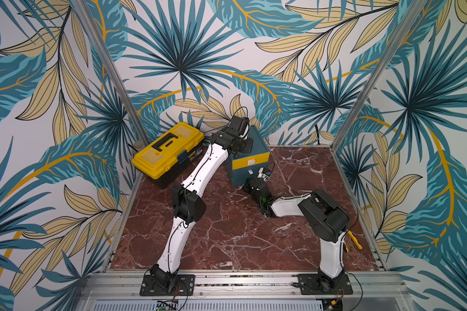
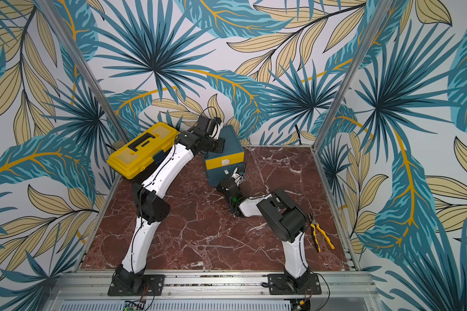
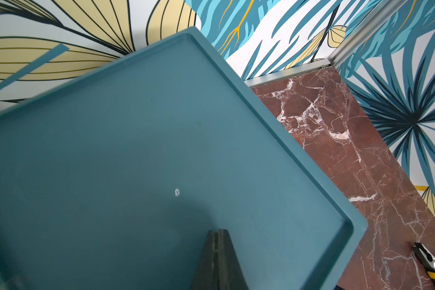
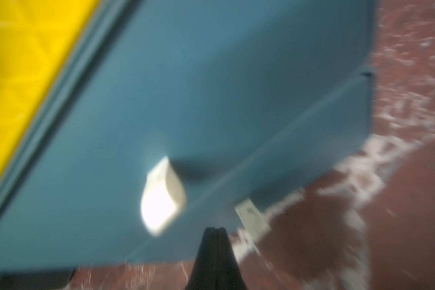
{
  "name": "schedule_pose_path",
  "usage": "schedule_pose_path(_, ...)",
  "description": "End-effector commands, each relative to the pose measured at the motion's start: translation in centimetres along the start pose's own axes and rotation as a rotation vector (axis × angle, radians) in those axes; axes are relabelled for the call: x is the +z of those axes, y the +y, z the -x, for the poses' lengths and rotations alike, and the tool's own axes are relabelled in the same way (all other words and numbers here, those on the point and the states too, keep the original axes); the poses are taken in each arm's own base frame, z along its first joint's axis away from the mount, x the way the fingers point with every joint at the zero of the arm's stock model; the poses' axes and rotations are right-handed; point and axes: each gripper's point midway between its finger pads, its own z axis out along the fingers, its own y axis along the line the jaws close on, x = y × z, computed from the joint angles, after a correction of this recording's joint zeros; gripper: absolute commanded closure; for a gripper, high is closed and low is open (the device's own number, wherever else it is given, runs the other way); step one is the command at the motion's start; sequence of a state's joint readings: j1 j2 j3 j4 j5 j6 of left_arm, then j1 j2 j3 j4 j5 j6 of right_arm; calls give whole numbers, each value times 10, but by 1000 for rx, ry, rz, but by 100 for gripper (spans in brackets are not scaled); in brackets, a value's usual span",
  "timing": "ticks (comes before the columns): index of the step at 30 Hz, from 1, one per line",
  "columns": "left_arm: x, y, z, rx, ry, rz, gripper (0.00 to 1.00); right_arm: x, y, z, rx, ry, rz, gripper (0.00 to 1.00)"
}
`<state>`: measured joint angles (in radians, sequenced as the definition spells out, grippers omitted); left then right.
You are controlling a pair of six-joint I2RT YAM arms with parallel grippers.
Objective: Put the bluetooth earphones in the drawer according to color
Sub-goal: Reset both arms
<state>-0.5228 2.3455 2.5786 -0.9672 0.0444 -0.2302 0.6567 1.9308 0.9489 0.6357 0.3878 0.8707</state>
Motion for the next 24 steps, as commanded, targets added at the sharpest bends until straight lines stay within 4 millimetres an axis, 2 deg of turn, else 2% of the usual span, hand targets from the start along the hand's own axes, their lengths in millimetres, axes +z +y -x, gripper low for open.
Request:
schedule_pose_path(1, 1, 8, -47, 23, 167, 64, 82, -46, 20, 20, -46, 1, 39, 89)
schedule_pose_path(3, -14, 6, -35, 36, 127, 73, 63, -72, 24, 26, -89, 17, 43, 81)
schedule_pose_path(6, -52, 2, -11, 69, 40, 106, 43, -113, 21, 46, -166, 30, 10, 69)
schedule_pose_path(7, -72, -1, -2, 75, 1, 115, 35, -127, 15, 54, -219, 39, -29, 64)
schedule_pose_path(9, -114, 2, 12, 83, -98, 168, 25, -153, 2, 75, -316, 23, -117, 57)
schedule_pose_path(12, -182, 9, 19, 72, -336, 210, 10, -191, -24, 112, -482, -54, -267, 49)
schedule_pose_path(13, -198, 19, 14, 53, -417, 241, 5, -202, -33, 125, -527, -93, -318, 44)
schedule_pose_path(14, -224, 30, 9, 33, -502, 270, 1, -212, -41, 136, -556, -135, -358, 41)
schedule_pose_path(15, -239, 43, 1, 16, -543, 317, 0, -218, -49, 145, -571, -164, -389, 38)
schedule_pose_path(17, -258, 78, -28, -18, -565, 440, 0, -227, -62, 156, -634, -217, -432, 34)
schedule_pose_path(19, -267, 110, -57, -21, -569, 584, 0, -233, -68, 168, -650, -302, -443, 29)
schedule_pose_path(22, -276, 150, -96, -55, -592, 730, 0, -231, -84, 173, -660, -375, -443, 21)
schedule_pose_path(24, -268, 171, -124, -70, -587, 789, 0, -225, -100, 173, -667, -411, -456, 20)
